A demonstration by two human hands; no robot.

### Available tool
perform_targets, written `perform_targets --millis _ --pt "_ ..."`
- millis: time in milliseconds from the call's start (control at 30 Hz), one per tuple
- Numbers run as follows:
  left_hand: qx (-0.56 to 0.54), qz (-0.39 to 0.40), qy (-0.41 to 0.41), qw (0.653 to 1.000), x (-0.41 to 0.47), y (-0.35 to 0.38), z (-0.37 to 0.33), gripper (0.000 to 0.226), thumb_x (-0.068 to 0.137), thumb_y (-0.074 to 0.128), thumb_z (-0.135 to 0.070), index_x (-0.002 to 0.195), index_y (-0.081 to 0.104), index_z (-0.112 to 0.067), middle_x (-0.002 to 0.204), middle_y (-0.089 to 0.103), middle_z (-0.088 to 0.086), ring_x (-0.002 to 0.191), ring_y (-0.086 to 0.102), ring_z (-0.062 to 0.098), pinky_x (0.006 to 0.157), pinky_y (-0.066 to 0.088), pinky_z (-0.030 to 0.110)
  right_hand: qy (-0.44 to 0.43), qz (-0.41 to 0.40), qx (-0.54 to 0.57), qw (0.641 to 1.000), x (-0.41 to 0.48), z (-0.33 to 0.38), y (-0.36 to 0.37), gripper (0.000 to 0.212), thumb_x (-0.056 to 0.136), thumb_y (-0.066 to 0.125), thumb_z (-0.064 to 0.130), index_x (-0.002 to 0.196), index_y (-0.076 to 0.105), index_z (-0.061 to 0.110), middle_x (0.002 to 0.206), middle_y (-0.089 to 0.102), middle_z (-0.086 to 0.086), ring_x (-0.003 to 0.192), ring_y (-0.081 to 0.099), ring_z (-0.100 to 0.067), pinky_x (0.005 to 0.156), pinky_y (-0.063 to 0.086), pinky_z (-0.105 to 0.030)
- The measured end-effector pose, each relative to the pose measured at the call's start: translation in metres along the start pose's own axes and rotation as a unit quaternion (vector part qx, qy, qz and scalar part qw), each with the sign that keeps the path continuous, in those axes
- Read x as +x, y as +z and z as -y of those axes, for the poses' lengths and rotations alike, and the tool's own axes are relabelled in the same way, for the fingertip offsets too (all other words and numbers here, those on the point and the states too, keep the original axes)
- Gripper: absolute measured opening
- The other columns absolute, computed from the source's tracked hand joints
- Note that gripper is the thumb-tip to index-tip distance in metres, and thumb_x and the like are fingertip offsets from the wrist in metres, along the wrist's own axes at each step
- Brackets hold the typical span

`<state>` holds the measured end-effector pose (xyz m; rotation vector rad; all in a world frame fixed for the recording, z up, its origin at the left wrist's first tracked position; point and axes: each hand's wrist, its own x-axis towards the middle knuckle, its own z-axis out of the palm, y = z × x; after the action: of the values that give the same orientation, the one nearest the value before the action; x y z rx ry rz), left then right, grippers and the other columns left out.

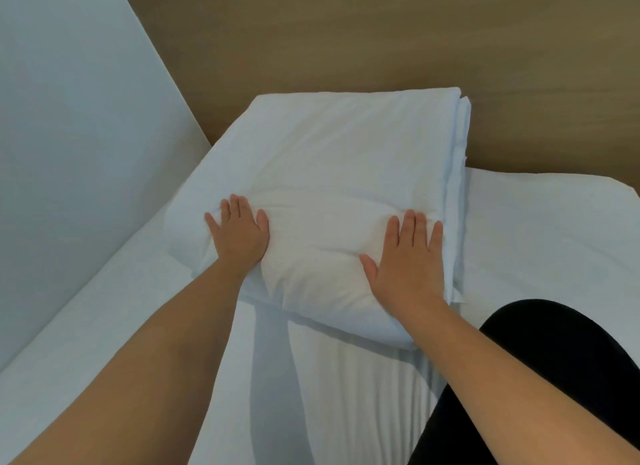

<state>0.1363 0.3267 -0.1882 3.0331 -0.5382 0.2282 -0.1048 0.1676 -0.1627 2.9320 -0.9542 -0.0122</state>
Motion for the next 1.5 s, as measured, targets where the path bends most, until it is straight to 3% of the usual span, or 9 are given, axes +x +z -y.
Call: perform_targets --millis 100,233,300,433,667,1033,1367,1500 --pt "-0.04 -0.01 0.016 0.999 -0.008 -0.014 -0.007 0.064 0.101 0.013 -0.043 0.155 0.012 -0.008 0.162 0.008 0.009 0.15 0.003 0.027 0.118 -0.004 0.056 0.002 -0.001 -0.008 1.0 -0.009 -0.008 -0.011 0.081 0.098 0.008 0.058 0.154 0.001 0.001 0.161 0.003 -0.024 0.149 0.002 -0.038 0.119 -0.006 -0.056" --pt "-0.083 -0.049 0.265 0.959 -0.034 -0.034 -0.026 0.068 0.094 0.001 -0.049 0.156 0.01 -0.022 0.163 0.004 -0.003 0.15 -0.002 0.013 0.12 -0.011 0.044 -0.057 -0.077 0.012 0.995 0.006 0.005 -0.035 0.074 0.1 0.012 0.052 0.154 -0.002 0.004 0.162 -0.003 -0.021 0.149 -0.007 -0.038 0.117 -0.01 -0.058" --pt "-0.098 -0.043 0.311 0.944 -0.04 -0.036 -0.038 0.068 0.093 0.001 -0.049 0.155 0.012 -0.024 0.162 0.006 -0.006 0.149 0.0 0.01 0.121 -0.01 0.043 -0.088 -0.08 0.03 0.992 0.025 0.02 -0.04 0.07 0.101 0.014 0.048 0.155 -0.001 0.005 0.163 -0.005 -0.017 0.149 -0.009 -0.034 0.117 -0.009 -0.057" --pt "-0.089 -0.034 0.276 0.956 -0.01 -0.028 -0.04 0.068 0.091 -0.002 -0.05 0.155 0.01 -0.029 0.163 0.005 -0.007 0.15 -0.003 0.011 0.12 -0.011 0.044 -0.052 -0.028 0.018 0.998 0.069 0.031 -0.03 0.073 0.099 0.007 0.055 0.155 -0.005 0.009 0.163 -0.011 -0.014 0.149 -0.012 -0.035 0.116 -0.009 -0.061" --pt "-0.024 -0.008 0.242 0.97 0.065 -0.01 -0.046 0.07 0.087 -0.008 -0.058 0.154 0.0 -0.038 0.163 -0.005 -0.002 0.15 -0.008 0.022 0.118 -0.008 0.054 -0.008 -0.003 0.035 0.999 0.136 0.025 -0.011 0.079 0.094 0.002 0.065 0.155 -0.01 0.016 0.161 -0.017 -0.013 0.147 -0.015 -0.039 0.113 -0.009 -0.065" --pt "0.036 0.012 0.187 0.982 0.192 0.023 -0.111 0.074 0.082 -0.003 -0.078 0.149 -0.014 -0.047 0.162 -0.014 0.007 0.148 -0.012 0.034 0.109 -0.005 0.07 0.056 0.02 0.071 0.996 0.257 0.006 0.014 0.075 0.086 0.001 0.078 0.151 -0.014 0.044 0.16 -0.026 -0.002 0.143 -0.024 -0.043 0.1 -0.012 -0.079" --pt "0.028 -0.011 0.172 0.985 0.269 0.059 -0.141 0.082 0.075 -0.004 -0.085 0.146 -0.019 -0.048 0.16 -0.02 0.011 0.147 -0.016 0.036 0.107 -0.004 0.073 0.112 -0.027 0.068 0.991 0.341 0.01 0.037 0.075 0.085 0.007 0.08 0.149 -0.015 0.047 0.158 -0.031 -0.008 0.143 -0.025 -0.043 0.097 -0.014 -0.08" --pt "0.02 -0.02 0.159 0.987 0.284 0.067 -0.141 0.082 0.076 -0.004 -0.086 0.147 -0.016 -0.049 0.16 -0.018 0.01 0.147 -0.017 0.034 0.107 -0.006 0.074 0.147 -0.048 0.071 0.985 0.355 0.009 0.041 0.082 0.085 0.011 0.08 0.151 -0.018 0.04 0.157 -0.032 -0.007 0.144 -0.024 -0.041 0.098 -0.012 -0.079"
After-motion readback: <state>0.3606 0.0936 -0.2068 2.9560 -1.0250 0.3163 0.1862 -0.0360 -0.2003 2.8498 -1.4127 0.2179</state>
